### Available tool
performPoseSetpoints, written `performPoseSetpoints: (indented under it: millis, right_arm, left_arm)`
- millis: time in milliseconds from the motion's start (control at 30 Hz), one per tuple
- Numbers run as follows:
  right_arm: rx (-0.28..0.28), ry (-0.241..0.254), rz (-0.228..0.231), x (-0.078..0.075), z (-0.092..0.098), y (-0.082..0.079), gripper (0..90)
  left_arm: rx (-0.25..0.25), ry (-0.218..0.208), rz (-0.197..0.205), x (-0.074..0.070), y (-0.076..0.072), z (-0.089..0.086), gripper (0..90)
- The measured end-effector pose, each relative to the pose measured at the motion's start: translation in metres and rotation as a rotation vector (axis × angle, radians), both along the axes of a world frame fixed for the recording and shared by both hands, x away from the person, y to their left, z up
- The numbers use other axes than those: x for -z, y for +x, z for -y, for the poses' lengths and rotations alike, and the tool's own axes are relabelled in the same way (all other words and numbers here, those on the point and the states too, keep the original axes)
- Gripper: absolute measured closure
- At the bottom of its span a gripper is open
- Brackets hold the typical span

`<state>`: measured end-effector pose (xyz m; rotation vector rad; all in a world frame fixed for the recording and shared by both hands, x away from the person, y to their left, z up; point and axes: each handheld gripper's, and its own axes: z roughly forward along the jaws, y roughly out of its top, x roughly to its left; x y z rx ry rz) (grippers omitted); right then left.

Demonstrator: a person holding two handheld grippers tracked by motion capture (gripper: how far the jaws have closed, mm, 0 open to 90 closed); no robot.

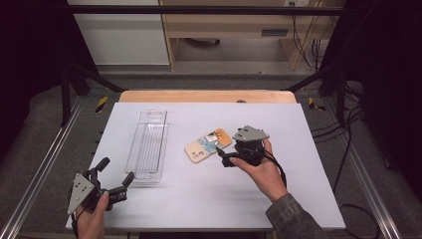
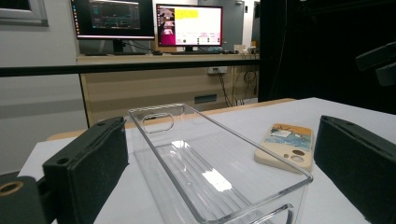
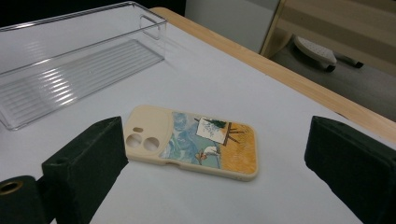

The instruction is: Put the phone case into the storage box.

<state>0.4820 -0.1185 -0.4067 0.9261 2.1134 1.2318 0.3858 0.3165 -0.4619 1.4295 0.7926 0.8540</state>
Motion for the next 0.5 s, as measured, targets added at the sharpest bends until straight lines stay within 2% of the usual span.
performPoseSetpoints:
  millis: [233,500]
  right_arm:
    - [-0.001,-0.051,-0.06,0.0,-0.018,0.024,6.2]
    - [-0.021,-0.094,-0.096,-0.003,-0.034,0.037,6.9]
  left_arm:
    - [0.005,-0.004,-0.001,0.0,0.0,0.001,2.7]
    - [0.001,-0.009,0.0,0.0,0.0,-0.001,2.8]
